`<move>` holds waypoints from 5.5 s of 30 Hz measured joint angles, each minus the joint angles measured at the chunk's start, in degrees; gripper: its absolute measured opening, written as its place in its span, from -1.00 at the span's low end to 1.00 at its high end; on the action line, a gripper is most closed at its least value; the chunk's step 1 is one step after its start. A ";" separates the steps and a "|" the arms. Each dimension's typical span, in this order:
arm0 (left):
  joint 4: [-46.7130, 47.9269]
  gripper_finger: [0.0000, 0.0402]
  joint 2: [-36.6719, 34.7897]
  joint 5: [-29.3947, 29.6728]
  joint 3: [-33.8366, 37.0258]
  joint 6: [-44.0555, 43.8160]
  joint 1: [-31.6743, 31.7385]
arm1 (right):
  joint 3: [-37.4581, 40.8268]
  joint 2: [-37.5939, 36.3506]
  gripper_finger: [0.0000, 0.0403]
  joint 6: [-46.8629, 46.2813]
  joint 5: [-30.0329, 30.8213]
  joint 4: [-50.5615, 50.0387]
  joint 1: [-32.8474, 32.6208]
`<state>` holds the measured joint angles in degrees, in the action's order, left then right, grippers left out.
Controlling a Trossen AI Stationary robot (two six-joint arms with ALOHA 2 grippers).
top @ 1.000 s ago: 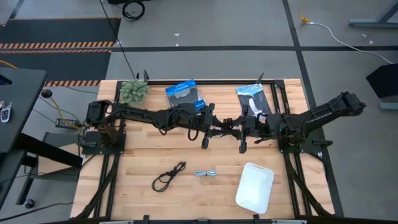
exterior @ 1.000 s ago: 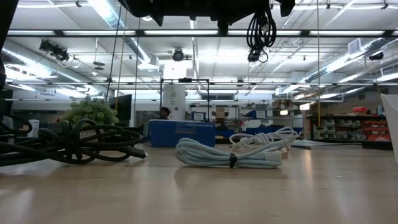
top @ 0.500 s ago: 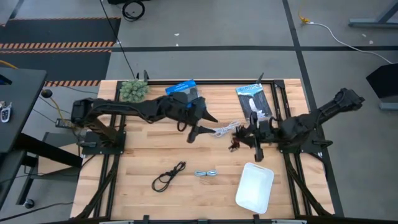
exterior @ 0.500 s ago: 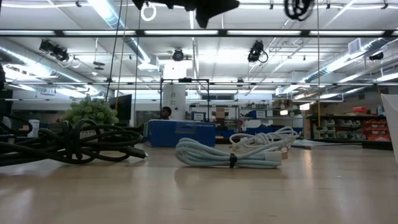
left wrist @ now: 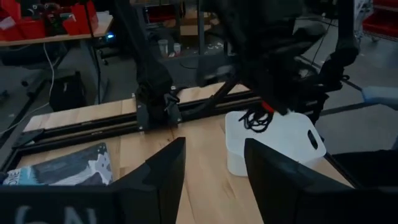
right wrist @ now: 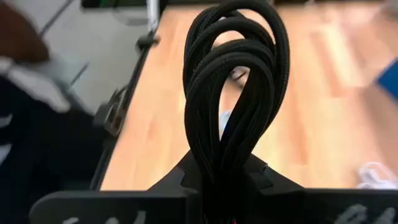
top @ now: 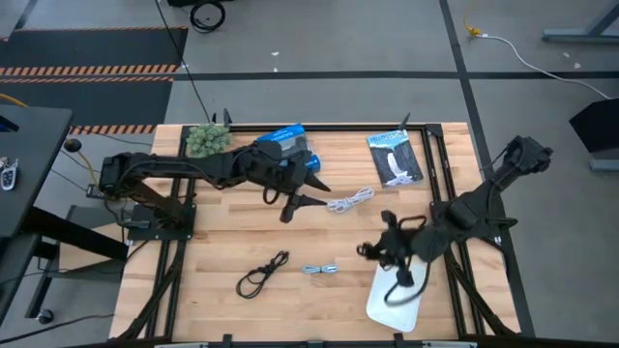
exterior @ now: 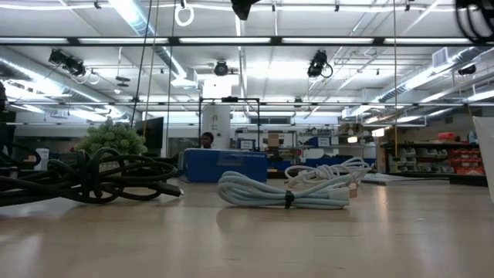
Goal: Pick and place USB-C Cables
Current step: Put the top black charger cable into the white bin, then put the white charger cable into the white bin
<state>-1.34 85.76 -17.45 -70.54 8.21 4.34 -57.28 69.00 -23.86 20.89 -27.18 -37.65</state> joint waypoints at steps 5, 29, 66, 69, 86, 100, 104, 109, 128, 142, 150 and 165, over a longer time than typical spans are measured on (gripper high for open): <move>-0.13 -0.14 -0.49 0.02 0.04 0.45 0.00 | -5.51 6.64 -0.75 -0.27 -3.10 -6.45 -2.55; 1.80 -0.14 -2.60 -2.30 0.05 -0.36 -0.09 | -19.45 31.74 -0.75 14.41 -24.86 -33.31 -3.24; 6.54 -0.14 -4.17 -2.29 0.04 -1.49 -2.34 | -19.53 46.71 -0.59 21.08 -28.49 -29.85 -4.57; 6.55 -0.14 -4.17 -2.29 0.04 -1.51 -2.32 | -19.49 46.64 -0.51 20.69 -28.51 -29.81 -4.57; 6.75 -0.14 -4.17 -2.29 0.02 -1.49 -2.32 | -19.23 40.45 -0.22 13.37 -27.62 -32.98 -4.55; 7.69 -0.14 -4.13 -0.55 0.02 -1.49 -2.32 | -30.43 36.41 -0.10 6.91 -11.86 -50.12 -1.08; 8.06 -0.14 -4.13 -0.35 0.02 -1.49 -2.32 | -34.56 36.36 -0.10 5.43 -6.32 -50.46 2.03; 11.10 -0.14 -4.55 -0.33 0.02 -0.20 -2.34 | -35.84 36.34 -0.10 5.89 -5.55 -50.70 6.36; 13.66 -0.14 -22.02 5.93 9.52 2.95 -4.19 | -35.84 30.18 -0.10 16.52 -10.52 -50.70 19.87; 14.99 -0.14 -25.90 7.42 14.80 -4.54 -4.31 | -35.78 27.44 -0.10 23.38 -6.17 -44.46 32.21; 19.70 -0.14 -25.88 12.12 14.80 -8.37 -7.04 | -29.25 27.38 -0.08 30.17 -10.33 -39.22 39.03; 21.33 -0.14 -25.86 21.02 14.80 -10.69 -13.60 | -12.27 27.47 0.37 37.02 -15.28 -18.42 44.66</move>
<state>19.99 59.90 3.57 -55.75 -2.48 -9.26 -69.55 96.47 13.16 5.62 -45.60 7.01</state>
